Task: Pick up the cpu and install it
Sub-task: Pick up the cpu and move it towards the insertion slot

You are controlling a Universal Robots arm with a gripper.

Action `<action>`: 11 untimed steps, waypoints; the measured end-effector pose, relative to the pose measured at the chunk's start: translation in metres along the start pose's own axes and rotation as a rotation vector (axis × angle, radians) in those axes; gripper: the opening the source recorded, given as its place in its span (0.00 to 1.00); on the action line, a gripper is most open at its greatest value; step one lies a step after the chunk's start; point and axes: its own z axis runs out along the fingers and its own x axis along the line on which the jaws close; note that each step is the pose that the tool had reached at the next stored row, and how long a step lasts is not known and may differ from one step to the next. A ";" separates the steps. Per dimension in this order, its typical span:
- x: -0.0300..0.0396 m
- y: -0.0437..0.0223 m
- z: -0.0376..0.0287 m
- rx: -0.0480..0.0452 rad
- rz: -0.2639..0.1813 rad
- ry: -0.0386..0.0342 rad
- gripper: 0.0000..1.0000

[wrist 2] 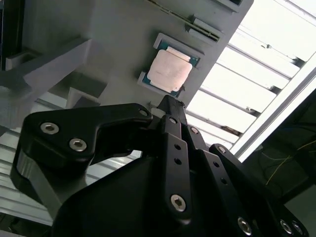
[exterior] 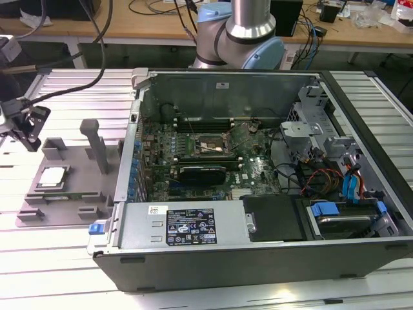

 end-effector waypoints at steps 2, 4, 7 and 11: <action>0.0000 -0.0021 0.0083 0.0000 0.000 0.0005 0.11; 0.0001 -0.0055 0.0156 0.0002 0.000 0.0010 0.11; -0.0001 -0.0096 0.0201 0.0002 0.000 0.0014 0.11; -0.0024 -0.0176 0.0293 0.0002 0.000 0.0021 0.11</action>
